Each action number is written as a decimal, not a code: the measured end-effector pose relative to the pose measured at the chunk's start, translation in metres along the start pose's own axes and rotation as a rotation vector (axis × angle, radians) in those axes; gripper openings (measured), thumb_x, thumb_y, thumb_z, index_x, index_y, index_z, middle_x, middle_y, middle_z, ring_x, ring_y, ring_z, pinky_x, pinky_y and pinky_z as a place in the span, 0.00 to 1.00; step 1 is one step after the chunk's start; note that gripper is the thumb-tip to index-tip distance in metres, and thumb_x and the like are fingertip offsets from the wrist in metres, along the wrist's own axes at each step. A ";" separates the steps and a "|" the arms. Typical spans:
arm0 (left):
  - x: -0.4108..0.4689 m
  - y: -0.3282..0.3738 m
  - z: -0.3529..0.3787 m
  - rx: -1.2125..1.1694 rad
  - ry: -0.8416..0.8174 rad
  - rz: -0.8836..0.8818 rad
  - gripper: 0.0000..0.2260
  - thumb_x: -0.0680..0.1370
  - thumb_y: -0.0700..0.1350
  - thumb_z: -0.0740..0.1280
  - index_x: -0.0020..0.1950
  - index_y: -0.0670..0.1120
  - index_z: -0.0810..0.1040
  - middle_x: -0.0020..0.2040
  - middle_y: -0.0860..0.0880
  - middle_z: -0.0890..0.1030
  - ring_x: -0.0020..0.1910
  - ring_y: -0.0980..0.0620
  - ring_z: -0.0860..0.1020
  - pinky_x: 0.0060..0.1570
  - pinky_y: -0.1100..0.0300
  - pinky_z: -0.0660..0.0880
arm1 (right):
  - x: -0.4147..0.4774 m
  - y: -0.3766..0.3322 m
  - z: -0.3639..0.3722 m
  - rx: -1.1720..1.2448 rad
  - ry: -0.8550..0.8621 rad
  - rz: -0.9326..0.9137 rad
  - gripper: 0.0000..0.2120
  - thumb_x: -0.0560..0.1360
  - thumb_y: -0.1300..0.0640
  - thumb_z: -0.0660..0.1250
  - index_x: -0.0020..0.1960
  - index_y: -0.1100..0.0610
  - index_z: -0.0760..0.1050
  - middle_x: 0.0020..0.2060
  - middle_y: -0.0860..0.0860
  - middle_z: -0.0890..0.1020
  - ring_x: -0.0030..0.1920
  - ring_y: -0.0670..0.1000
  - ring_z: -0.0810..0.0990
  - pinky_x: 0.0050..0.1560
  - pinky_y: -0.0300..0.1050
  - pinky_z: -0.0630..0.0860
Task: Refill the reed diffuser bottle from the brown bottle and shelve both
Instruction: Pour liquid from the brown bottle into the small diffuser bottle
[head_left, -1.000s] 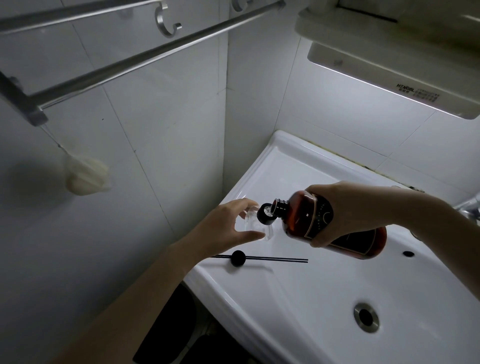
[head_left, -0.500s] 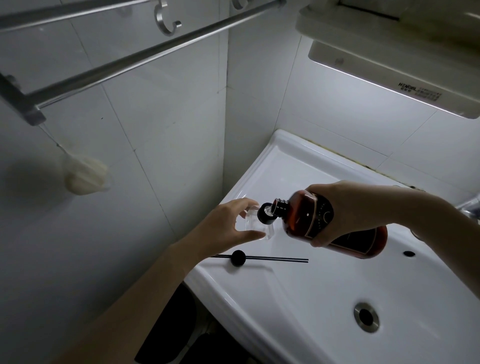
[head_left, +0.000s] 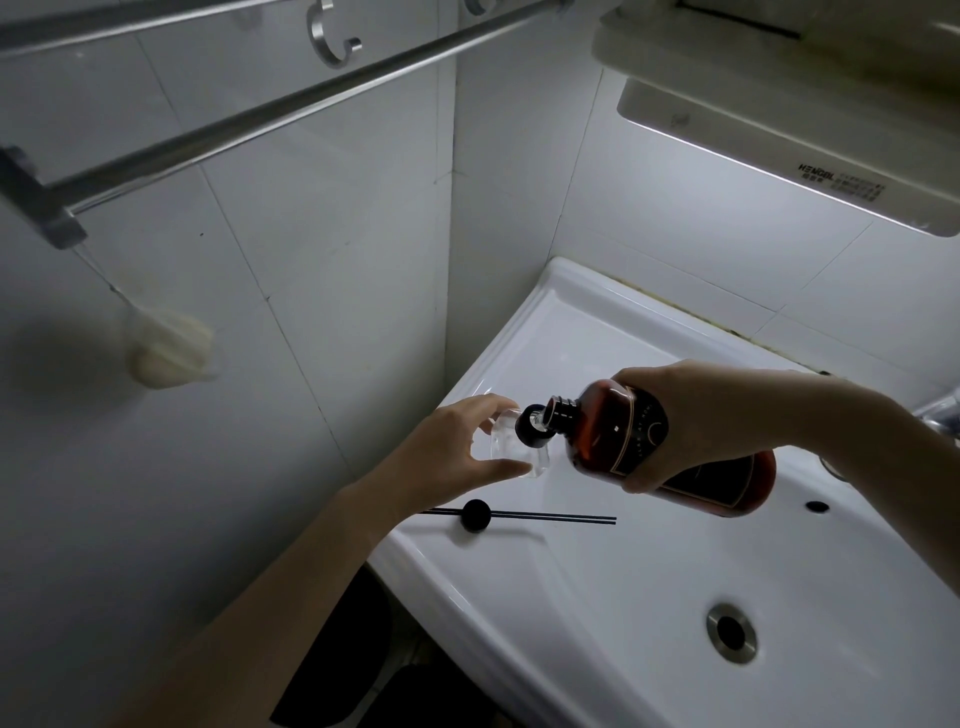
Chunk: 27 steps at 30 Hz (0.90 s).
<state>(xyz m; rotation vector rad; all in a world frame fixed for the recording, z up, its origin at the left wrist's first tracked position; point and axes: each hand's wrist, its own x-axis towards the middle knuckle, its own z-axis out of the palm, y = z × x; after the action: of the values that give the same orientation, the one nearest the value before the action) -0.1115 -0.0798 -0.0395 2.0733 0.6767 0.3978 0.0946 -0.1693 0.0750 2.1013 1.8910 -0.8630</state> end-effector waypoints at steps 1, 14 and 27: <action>0.000 0.000 0.000 0.001 0.000 -0.001 0.21 0.68 0.52 0.73 0.58 0.50 0.73 0.50 0.56 0.78 0.46 0.62 0.74 0.43 0.79 0.65 | 0.000 0.000 0.000 0.000 0.000 0.001 0.24 0.54 0.36 0.71 0.46 0.41 0.68 0.40 0.42 0.78 0.40 0.41 0.77 0.32 0.35 0.69; 0.000 -0.001 0.000 0.000 0.002 0.007 0.21 0.68 0.52 0.72 0.58 0.49 0.73 0.51 0.55 0.78 0.47 0.59 0.75 0.43 0.78 0.66 | 0.000 -0.001 -0.002 0.002 -0.008 -0.007 0.24 0.56 0.37 0.72 0.47 0.41 0.68 0.39 0.41 0.78 0.39 0.40 0.77 0.31 0.32 0.68; 0.001 -0.002 0.001 -0.012 -0.004 0.007 0.21 0.68 0.52 0.72 0.58 0.50 0.73 0.51 0.55 0.79 0.46 0.63 0.74 0.44 0.78 0.66 | 0.001 -0.002 -0.003 -0.017 -0.016 -0.014 0.20 0.57 0.38 0.73 0.42 0.40 0.66 0.38 0.40 0.78 0.38 0.39 0.76 0.29 0.29 0.66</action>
<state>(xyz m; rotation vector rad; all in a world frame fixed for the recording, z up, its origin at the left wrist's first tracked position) -0.1106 -0.0785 -0.0412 2.0655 0.6633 0.4013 0.0936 -0.1666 0.0777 2.0682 1.9006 -0.8607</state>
